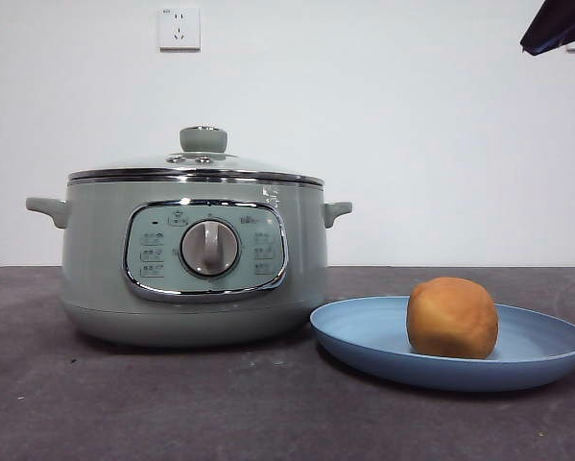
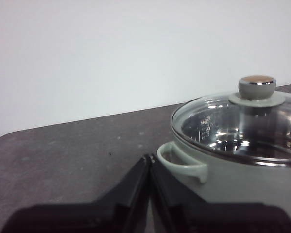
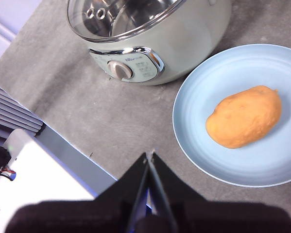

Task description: Take the potato out from the steamer,put the potato on the plate,close the lid

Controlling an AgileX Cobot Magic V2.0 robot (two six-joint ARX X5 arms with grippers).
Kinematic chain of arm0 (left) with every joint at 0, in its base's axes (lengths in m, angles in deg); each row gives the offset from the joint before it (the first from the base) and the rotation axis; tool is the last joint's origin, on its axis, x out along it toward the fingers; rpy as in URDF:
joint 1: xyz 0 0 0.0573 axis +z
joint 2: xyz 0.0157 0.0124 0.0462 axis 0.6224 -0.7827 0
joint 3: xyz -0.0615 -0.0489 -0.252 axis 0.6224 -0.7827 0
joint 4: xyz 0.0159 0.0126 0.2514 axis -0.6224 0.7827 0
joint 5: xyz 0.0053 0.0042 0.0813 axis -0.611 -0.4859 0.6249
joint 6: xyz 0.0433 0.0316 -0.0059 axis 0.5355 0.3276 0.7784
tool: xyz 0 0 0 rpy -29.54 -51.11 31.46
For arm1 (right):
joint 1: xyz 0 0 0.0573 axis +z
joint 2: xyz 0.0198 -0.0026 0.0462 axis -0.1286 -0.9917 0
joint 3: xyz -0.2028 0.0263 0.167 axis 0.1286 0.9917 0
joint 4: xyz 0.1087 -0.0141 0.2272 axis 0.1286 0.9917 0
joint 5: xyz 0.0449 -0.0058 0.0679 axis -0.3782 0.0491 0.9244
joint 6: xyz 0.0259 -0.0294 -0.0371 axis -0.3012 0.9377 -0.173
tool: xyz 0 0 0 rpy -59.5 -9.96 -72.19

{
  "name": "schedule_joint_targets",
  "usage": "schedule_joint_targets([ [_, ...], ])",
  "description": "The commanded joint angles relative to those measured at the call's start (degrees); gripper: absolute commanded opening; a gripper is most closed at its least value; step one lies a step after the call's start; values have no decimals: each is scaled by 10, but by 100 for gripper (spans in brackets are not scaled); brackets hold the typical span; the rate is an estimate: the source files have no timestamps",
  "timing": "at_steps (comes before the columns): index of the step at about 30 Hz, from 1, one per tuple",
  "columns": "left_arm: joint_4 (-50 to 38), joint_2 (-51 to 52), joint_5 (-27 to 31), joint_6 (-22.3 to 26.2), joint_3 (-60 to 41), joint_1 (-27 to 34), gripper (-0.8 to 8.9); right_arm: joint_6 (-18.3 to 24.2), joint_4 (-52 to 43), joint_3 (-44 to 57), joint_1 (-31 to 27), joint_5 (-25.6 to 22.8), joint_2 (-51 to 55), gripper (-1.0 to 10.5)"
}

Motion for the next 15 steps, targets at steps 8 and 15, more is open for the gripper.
schedule_joint_targets([
  [8,55,57,28,-21,-51,2,-4,-3,-3,-1,1,-1,0,1],
  [15,94,74,29,-32,-64,2,-4,-3,-4,-1,1,-1,0,1],
])
